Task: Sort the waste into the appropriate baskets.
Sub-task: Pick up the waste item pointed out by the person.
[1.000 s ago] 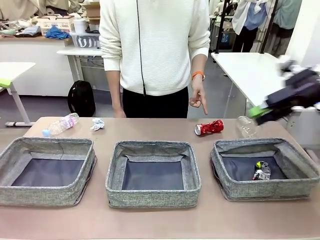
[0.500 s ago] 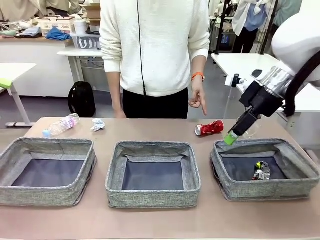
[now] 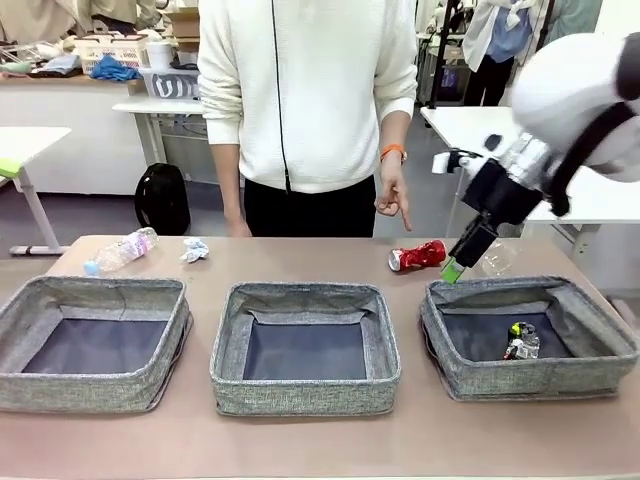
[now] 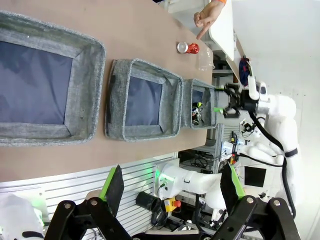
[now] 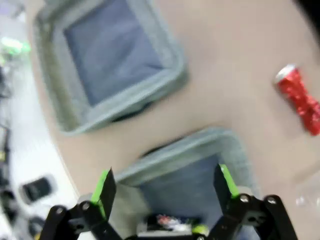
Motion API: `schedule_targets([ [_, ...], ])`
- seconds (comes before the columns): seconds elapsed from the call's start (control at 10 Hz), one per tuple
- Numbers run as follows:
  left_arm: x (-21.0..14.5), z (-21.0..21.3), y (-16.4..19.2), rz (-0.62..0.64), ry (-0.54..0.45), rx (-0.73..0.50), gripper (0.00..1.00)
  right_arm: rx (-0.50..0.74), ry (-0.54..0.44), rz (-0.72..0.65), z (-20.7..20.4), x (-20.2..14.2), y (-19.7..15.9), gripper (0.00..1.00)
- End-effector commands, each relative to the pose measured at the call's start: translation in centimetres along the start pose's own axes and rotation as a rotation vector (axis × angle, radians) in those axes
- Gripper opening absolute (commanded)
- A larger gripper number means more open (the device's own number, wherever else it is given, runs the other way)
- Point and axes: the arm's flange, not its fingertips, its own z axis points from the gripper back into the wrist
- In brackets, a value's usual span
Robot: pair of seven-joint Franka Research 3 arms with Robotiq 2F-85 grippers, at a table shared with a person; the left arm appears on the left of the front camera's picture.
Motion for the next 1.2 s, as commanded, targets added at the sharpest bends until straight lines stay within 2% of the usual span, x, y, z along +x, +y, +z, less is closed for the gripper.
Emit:
schedule_targets([
  [0.0, 0.1, 0.0, 0.0, -0.018, -0.001, -0.020, 1.00, -0.136, -0.061, 0.247, -1.2, 2.1, -7.6, 1.00],
  [0.1, 0.1, 0.0, 0.0, -0.018, -0.001, -0.020, 1.00, -0.180, -0.117, 0.183, -1.8, 2.5, -9.8, 1.00],
  [0.2, 0.1, 0.0, 0.0, -0.018, -0.001, -0.020, 1.00, -0.232, -0.112, 0.078, -2.4, 2.7, -11.3, 1.00],
  [0.3, 0.1, 0.0, 0.0, -0.018, -0.001, -0.020, 1.00, -0.141, 0.004, 0.186, -2.0, 2.4, -7.4, 1.00],
  [0.5, 0.1, 0.0, 0.0, -0.018, -0.001, -0.020, 1.00, -0.141, 0.004, 0.186, -2.0, 2.4, -7.4, 1.00],
  [0.7, 0.1, 0.0, 0.0, -0.018, -0.001, -0.020, 1.00, -0.194, -0.021, 0.170, -3.3, 2.6, -12.2, 1.00],
  [0.8, 0.1, 0.0, 0.0, -0.018, -0.001, -0.020, 1.00, -0.231, 0.024, 0.389, -4.0, 2.3, -14.5, 1.00],
  [0.9, 0.1, 0.0, 0.0, -0.018, -0.001, -0.020, 1.00, -0.173, 0.065, 0.512, -4.5, 2.2, -15.8, 1.00],
  [1.0, 0.1, 0.0, 0.0, -0.018, -0.001, -0.020, 1.00, -0.148, 0.071, 0.524, -4.7, 2.3, -16.7, 1.00],
  [1.1, 0.1, 0.0, 0.0, -0.018, -0.001, -0.020, 1.00, -0.189, 0.045, 0.589, -5.0, 2.2, -17.6, 1.00],
])
